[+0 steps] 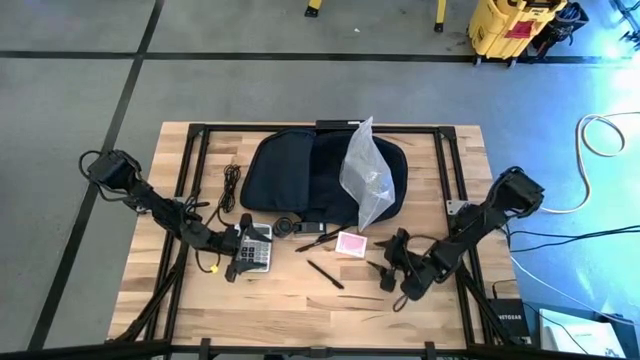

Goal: Unpack backpack
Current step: Adjust the game card

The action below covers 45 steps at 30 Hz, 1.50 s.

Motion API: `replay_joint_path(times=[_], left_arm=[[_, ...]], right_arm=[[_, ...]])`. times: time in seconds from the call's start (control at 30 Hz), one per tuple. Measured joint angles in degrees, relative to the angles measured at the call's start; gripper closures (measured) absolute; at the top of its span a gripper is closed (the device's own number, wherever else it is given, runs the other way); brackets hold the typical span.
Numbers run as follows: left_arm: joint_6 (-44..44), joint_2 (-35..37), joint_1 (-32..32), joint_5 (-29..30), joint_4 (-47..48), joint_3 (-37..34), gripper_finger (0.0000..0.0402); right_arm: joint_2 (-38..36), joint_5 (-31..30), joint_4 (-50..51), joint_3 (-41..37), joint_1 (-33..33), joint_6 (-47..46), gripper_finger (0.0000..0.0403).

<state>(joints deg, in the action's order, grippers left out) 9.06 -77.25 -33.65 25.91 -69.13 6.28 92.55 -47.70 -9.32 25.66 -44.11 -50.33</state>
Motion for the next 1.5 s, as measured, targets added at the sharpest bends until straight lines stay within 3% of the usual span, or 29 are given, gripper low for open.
replay_joint_path(times=[0.2,0.4,0.8,1.03,1.2,1.5], left_arm=[[0.2,0.0,0.1,0.2,-0.1,0.0,0.0092],[0.5,0.0,0.9,0.4,-0.1,0.0,0.0092],[0.8,0.0,0.9,0.4,0.4,0.0,0.0092],[1.1,0.0,0.9,0.7,0.7,0.0,0.0092],[1.0,0.0,0.9,1.2,1.0,0.0,0.0092],[0.5,0.0,0.9,1.3,1.2,0.0,0.0092]], right_arm=[[0.7,7.4,-9.5,-3.4,5.1,4.7,0.008],[1.9,6.5,-10.7,-3.2,8.7,8.9,0.001],[2.3,12.1,-17.2,-3.1,15.6,25.2,0.0007],[2.3,19.2,-18.9,-0.7,21.4,33.9,0.0008],[2.3,25.7,-17.3,1.6,23.3,37.3,0.0008],[2.3,27.0,-10.8,3.8,23.5,38.9,0.0008]])
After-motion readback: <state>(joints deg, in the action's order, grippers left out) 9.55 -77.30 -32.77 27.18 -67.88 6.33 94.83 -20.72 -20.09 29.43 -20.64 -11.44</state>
